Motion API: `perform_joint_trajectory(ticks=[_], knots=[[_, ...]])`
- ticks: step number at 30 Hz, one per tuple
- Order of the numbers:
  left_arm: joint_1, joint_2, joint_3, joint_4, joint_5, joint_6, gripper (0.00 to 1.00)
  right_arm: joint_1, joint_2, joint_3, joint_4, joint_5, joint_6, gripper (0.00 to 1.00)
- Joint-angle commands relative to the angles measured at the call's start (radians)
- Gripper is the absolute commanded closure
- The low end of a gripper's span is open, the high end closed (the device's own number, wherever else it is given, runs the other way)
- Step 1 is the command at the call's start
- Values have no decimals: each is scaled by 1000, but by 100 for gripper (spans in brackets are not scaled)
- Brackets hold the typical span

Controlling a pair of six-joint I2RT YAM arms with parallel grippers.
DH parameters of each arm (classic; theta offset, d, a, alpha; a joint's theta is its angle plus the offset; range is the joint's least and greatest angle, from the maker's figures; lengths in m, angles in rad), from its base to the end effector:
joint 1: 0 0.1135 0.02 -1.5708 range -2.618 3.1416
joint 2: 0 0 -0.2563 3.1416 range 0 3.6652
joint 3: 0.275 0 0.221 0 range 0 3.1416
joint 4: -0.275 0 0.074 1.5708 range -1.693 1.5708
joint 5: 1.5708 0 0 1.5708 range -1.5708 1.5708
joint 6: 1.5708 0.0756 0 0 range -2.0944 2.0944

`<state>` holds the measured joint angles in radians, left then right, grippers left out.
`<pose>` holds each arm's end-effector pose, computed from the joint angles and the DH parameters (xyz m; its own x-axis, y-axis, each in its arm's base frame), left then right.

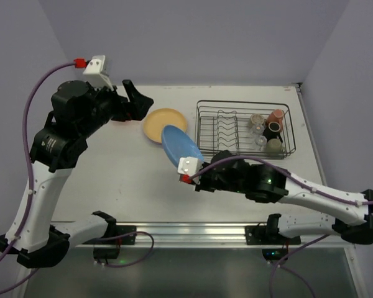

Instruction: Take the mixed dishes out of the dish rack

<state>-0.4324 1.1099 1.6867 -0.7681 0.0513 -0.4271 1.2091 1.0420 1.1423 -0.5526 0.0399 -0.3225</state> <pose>0.1785 -0.0866 0.4809 -0.3494 -0.2943 -0.8895 0.3510 0.8391 -0.4155 0.0845 0.2148 0.3504 0.1455 -0.5104 -0.8476 -0.9233 0.2376 -0.3016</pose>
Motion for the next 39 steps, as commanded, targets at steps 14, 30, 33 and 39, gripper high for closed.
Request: perform_joint_trajectory(ticks=[14, 30, 33, 39], knots=[[-78, 131, -262, -119, 137, 68, 8, 202, 329, 131, -207, 532, -145, 100], [-141, 208, -278, -132, -31, 65, 100, 202, 400, 226, -158, 660, -219, 100], [-144, 197, -278, -122, -65, 59, 100, 201, 409, 229, -135, 658, -227, 100], [-143, 185, -278, -73, -179, 14, 100, 195, 408, 199, -60, 701, -248, 83]])
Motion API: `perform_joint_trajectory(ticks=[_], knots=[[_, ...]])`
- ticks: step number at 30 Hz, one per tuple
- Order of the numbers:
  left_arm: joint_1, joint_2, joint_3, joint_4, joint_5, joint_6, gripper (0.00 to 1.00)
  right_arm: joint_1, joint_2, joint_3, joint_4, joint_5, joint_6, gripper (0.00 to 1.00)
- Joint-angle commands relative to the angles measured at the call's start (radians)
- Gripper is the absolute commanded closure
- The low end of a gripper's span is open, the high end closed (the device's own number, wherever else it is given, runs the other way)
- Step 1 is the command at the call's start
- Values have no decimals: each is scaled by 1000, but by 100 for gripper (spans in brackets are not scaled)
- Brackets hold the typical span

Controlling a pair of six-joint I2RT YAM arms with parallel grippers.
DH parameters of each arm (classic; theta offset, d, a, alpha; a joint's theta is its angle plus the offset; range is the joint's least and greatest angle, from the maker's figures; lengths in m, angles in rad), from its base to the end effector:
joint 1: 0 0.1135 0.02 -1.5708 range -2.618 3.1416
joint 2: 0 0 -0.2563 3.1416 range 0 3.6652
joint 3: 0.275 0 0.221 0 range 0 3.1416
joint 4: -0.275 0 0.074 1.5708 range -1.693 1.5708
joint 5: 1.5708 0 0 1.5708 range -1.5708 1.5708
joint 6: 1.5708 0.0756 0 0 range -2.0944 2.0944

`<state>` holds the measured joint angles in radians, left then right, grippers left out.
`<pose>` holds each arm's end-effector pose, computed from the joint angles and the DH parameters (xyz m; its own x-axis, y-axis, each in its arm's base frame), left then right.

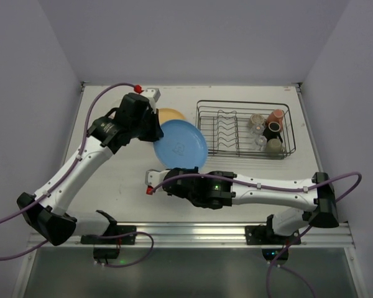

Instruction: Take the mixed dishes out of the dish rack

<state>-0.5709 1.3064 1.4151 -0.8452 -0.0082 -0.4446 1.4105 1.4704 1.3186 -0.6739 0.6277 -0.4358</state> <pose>0.2265 -0.1447 0.3431 -0.7404 -0.0356 -0.6712 0.2402 0.9187 -0.3137 0.0926 0.2943 0.2963 0.2041 -0.8783 -0.4324 -0.7162 0.1672 -0.6775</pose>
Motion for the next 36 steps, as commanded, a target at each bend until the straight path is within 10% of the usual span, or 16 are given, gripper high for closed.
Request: perform_joint_trajectory(ticks=[1, 2, 21, 36], knots=[[-4, -19, -10, 18, -119, 23, 100, -11, -28, 15, 98, 124, -135, 51], [-4, -21, -13, 32, -127, 17, 100, -18, -36, 10, 108, 138, -126, 2], [341, -3, -419, 771, -115, -489, 100, -119, -780, -315, 444, 110, 399, 1], [387, 325, -357, 948, -197, -424, 99, -117, -904, -371, 361, -28, 454, 1]])
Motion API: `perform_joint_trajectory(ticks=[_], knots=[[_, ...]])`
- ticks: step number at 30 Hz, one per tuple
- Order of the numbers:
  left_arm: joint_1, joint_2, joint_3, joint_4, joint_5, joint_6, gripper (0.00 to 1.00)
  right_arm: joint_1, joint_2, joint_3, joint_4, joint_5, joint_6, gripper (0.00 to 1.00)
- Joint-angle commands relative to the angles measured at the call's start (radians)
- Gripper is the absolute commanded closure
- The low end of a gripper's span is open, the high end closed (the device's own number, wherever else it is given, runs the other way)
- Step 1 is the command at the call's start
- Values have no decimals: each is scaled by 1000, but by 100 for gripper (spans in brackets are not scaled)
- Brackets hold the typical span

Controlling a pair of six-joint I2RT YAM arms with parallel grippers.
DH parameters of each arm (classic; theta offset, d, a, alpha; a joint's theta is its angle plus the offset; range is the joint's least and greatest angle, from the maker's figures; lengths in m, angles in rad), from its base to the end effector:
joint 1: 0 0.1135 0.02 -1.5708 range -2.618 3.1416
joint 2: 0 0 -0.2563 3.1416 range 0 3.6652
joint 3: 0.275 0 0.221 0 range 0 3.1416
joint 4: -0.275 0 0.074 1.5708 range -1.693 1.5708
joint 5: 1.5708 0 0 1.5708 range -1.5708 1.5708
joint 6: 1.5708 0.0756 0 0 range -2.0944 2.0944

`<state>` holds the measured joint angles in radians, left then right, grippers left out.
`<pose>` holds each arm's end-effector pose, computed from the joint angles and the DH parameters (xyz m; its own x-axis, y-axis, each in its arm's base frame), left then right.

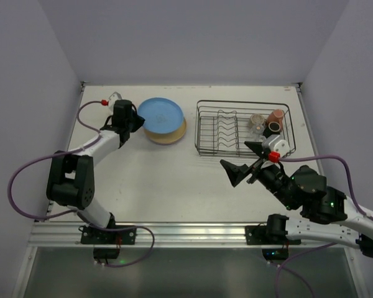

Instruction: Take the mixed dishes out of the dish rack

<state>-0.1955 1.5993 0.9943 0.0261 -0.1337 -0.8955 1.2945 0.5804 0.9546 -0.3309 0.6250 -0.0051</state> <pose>0.3561 -0.0603 0.2166 -0.4003 -0.7093 -0.5802 -0.3670 0.7043 -0.6078 0.0744 0.1004 0.3935 0.0150 0.0377 -0.9992 -0.6207 0.7838 0.0202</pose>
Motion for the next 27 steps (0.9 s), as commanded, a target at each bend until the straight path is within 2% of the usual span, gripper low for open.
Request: perform_joint_trajectory(ticks=[1, 12, 16, 27], knots=[[11, 50, 82, 68, -79, 32, 99, -1, -17, -11, 24, -24, 21, 1], [-2, 146, 90, 18, -112, 78, 99, -1, -8, -22, 38, -27, 13, 1], [-31, 143, 96, 14, -127, 89, 92, -1, -4, -20, 38, -30, 13, 1], [-65, 194, 135, -20, -142, 78, 86, -1, -16, -27, 33, -34, -15, 1]])
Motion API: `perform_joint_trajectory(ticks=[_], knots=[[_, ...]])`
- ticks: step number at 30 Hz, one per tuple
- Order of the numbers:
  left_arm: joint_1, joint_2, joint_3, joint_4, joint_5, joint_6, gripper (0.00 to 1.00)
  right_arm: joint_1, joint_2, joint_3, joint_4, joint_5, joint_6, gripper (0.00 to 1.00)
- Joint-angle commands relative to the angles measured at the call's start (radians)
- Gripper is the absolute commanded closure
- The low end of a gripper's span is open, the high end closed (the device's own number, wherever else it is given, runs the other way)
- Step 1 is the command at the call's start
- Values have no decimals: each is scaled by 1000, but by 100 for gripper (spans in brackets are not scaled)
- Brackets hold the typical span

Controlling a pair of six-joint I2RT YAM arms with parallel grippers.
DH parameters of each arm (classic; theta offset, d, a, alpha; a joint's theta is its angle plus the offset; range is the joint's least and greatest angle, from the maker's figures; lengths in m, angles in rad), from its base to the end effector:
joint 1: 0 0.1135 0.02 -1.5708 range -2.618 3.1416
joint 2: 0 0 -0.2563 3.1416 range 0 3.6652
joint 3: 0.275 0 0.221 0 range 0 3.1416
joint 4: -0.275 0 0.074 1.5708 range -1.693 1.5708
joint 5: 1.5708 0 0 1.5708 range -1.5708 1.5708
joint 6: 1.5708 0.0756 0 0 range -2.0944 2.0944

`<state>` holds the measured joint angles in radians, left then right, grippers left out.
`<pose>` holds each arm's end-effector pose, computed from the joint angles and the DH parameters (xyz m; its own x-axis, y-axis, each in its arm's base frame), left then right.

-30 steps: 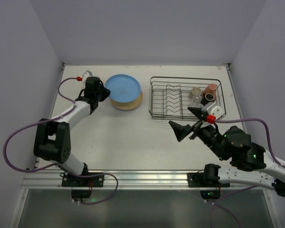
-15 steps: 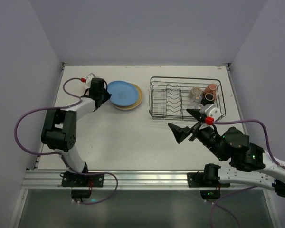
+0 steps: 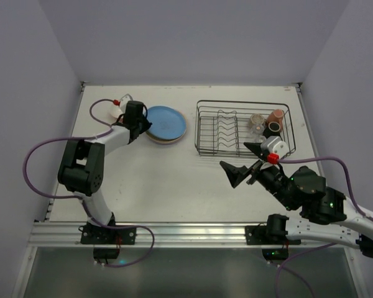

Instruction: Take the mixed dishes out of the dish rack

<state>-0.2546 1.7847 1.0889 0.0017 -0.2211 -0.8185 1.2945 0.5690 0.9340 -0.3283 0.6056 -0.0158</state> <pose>0.3813 -0.0821 0.1792 -0.4833 -0.6103 -0.6276 -0.3955 0.7918 -0.4653 0.0734 0.1012 0.3886 0.0200 0.0231 -0.9995 -0.6355 0.7720 0.0051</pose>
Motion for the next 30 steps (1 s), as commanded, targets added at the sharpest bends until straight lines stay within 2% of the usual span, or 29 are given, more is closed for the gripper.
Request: perform_joint_trajectory(ticks=[1, 5, 6, 8, 9, 12, 15, 20, 23, 24, 26, 27, 28, 30], knots=[[-6, 8, 42, 1, -55, 1, 85, -1, -6, -4, 31, -15, -3, 1], [-9, 10, 46, -37, -63, -1, 74, -1, -23, -12, 37, -21, -3, 1], [-12, 10, 49, -45, -73, -1, 65, -1, -24, -14, 37, -21, -4, 1], [-18, 4, 60, -71, -92, 5, 54, -1, -26, -14, 38, -24, -4, 1], [-29, 1, 66, -83, -116, 10, 43, -1, -24, -15, 40, -26, -6, 1], [-58, -2, 101, -149, -206, 34, 30, -3, -21, -15, 44, -26, -9, 1], [-81, 16, 157, -239, -277, 56, 28, -1, -20, -11, 43, -35, -9, 1], [-98, 21, 163, -255, -296, 62, 30, -1, -17, -24, 60, -23, -4, 1], [-110, -2, 155, -264, -297, 64, 31, -14, 27, -27, 60, 119, 72, 1], [-110, -13, 145, -263, -290, 62, 30, -64, 41, -20, 57, 178, 101, 1], [-110, -48, 140, -270, -278, 62, 31, -179, 86, -1, -7, 91, 216, 1], [-112, -66, 137, -290, -277, 61, 32, -345, 107, 23, -32, -91, 262, 1], [-117, -117, 125, -298, -281, 59, 32, -424, 129, 34, -52, -193, 317, 1], [-136, -183, 100, -307, -308, 67, 24, -576, 213, 69, -61, -332, 361, 1]])
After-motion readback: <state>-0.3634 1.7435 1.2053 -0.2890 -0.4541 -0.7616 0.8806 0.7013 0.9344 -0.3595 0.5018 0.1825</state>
